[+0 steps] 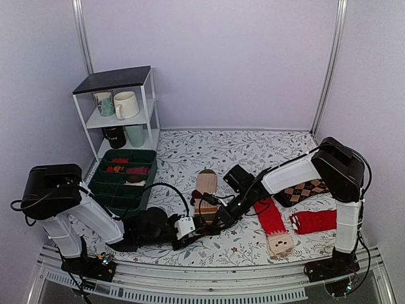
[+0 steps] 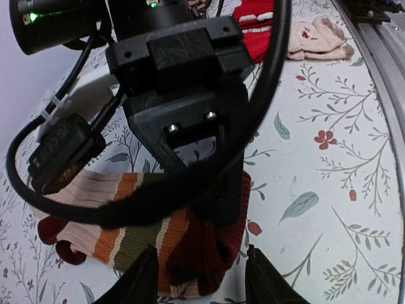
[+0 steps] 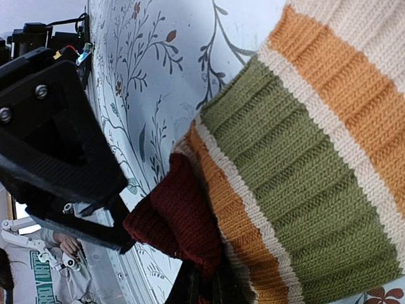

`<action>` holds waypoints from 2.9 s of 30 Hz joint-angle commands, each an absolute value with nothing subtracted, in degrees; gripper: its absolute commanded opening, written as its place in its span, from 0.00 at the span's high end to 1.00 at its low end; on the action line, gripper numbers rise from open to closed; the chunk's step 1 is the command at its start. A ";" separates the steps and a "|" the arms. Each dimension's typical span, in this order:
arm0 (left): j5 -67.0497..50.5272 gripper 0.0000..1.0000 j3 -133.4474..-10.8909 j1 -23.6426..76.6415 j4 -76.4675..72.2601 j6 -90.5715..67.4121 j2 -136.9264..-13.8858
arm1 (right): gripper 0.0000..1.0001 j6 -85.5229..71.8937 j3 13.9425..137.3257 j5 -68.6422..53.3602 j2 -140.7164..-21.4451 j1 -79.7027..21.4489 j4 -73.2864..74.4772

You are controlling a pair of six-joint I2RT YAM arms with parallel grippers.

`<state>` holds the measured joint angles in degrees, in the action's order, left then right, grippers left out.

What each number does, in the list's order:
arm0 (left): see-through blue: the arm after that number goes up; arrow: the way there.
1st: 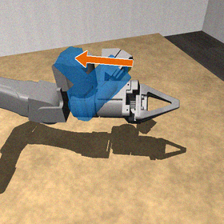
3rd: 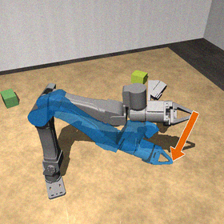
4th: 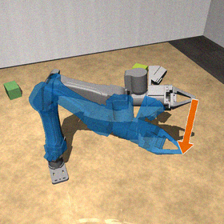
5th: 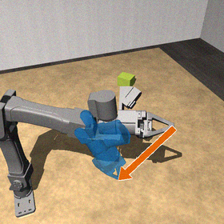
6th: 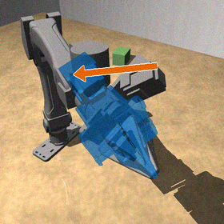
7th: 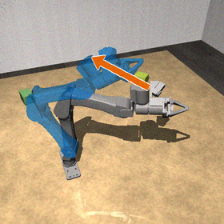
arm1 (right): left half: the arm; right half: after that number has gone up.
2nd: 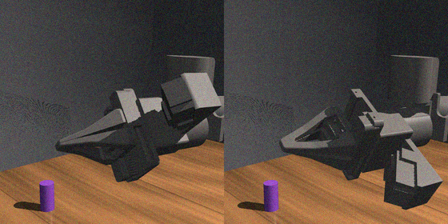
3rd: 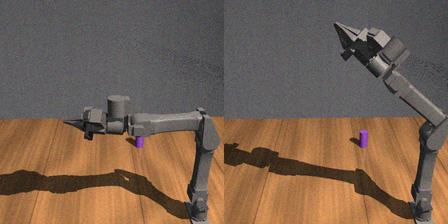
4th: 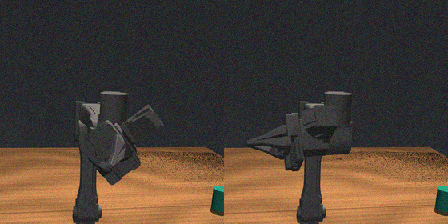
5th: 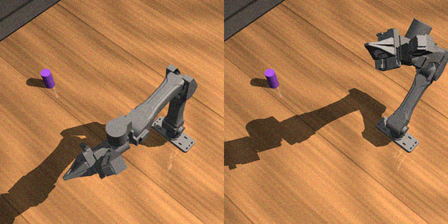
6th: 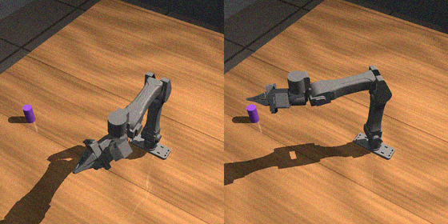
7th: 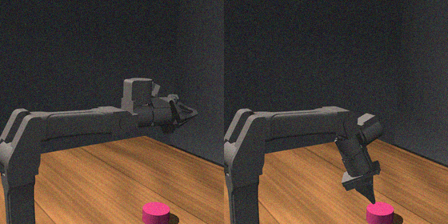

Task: Roll the socks
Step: Roll a pair of socks at the center of the board.

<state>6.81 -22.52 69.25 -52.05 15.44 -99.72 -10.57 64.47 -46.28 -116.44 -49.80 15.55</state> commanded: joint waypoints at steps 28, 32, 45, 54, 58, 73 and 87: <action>8.53 0.61 -28.43 68.83 -44.80 12.19 -104.44 | 0.99 -10.87 62.84 -42.89 -121.90 -49.98 24.34; 6.84 0.57 -25.65 68.83 -47.06 11.53 -99.64 | 0.99 -10.97 62.92 -42.88 -121.90 -49.94 24.53; 0.52 0.55 -26.48 68.85 -45.19 11.54 -99.14 | 0.99 -11.25 63.18 -42.78 -122.10 -49.86 24.63; 2.28 0.58 -28.14 68.51 -44.13 11.58 -101.30 | 0.99 -11.21 63.20 -43.06 -122.33 -49.86 24.81; 2.61 0.60 -28.90 68.19 -43.46 11.40 -101.98 | 0.99 -11.21 63.03 -43.15 -122.18 -49.86 24.87; 5.23 0.55 -27.16 67.67 -42.43 8.97 -101.96 | 0.99 -11.08 62.77 -43.46 -122.37 -49.84 24.69; 3.85 0.58 -25.93 67.61 -44.16 9.21 -98.96 | 0.99 -11.25 62.80 -43.33 -122.47 -49.84 24.81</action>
